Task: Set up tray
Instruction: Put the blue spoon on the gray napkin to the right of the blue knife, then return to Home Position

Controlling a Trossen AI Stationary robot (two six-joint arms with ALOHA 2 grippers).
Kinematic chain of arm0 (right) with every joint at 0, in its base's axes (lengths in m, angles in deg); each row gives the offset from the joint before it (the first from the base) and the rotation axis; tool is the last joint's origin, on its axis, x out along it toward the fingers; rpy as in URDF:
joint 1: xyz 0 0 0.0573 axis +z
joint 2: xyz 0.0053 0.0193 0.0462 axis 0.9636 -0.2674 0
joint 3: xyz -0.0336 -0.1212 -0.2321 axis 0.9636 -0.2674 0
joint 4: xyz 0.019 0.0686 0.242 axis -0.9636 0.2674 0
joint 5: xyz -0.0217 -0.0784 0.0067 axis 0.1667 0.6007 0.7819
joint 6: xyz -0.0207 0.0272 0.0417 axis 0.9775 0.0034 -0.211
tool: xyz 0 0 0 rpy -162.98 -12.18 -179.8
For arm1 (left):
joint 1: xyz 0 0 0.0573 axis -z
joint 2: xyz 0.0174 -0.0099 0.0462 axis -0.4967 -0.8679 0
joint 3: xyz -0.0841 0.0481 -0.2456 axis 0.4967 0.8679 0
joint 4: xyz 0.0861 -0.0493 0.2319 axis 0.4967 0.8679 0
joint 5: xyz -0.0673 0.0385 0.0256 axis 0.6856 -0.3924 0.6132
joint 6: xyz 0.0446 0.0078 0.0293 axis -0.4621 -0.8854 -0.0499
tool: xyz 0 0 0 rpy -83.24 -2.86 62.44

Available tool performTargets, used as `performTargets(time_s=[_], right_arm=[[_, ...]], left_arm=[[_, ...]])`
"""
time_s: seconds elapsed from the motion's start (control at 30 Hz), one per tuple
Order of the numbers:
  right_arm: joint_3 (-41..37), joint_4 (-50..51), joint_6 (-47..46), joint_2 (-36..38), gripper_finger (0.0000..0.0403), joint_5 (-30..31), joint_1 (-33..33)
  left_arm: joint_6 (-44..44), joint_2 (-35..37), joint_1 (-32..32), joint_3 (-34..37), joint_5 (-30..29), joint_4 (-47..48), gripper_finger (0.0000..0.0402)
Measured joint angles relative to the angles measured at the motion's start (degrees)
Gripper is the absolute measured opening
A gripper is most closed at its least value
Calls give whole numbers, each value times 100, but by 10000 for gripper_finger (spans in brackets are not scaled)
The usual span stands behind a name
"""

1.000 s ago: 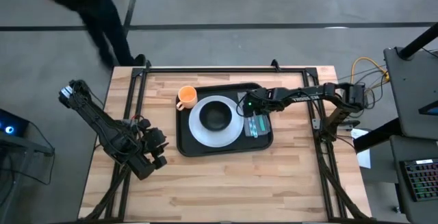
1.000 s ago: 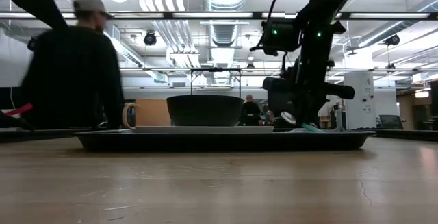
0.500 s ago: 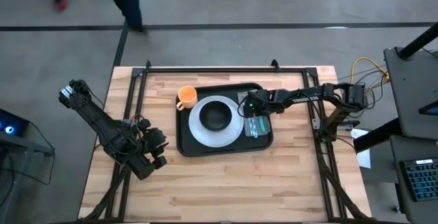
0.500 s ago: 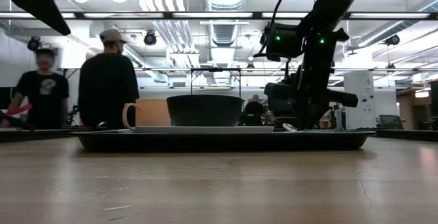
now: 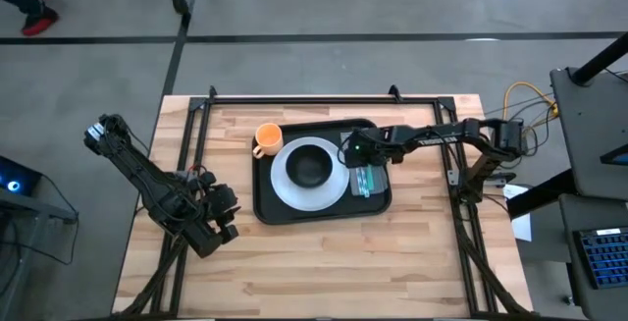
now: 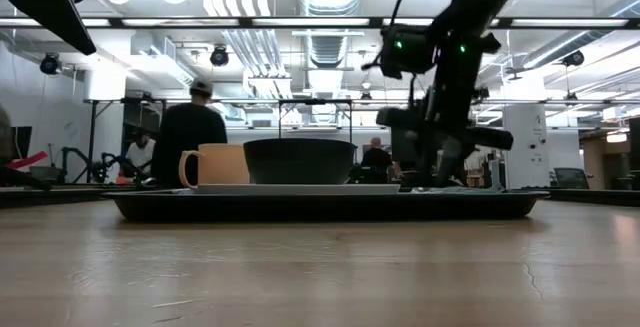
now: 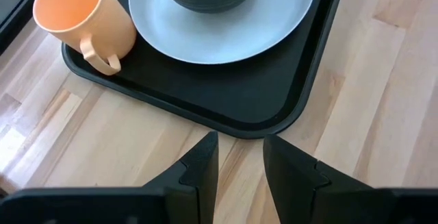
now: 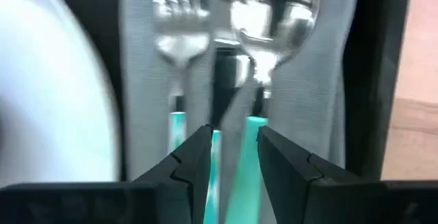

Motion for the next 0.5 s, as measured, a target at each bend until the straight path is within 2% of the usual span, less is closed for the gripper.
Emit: performTargets(time_s=[0.07,0.2,0.33,0.5], right_arm=[[224,280,74,41,112,-23,-14],[935,1476,344,139,108,70,-26],[1808,2550,1034,259,99,346,78],[2662,2928,2147,617,90,1011,827]], left_arm=[[0,0,0,2,1,0,98],[0,0,0,11,4,-2,98],[0,0,0,11,0,-4,98],[-212,13,0,-29,-197,7,98]])
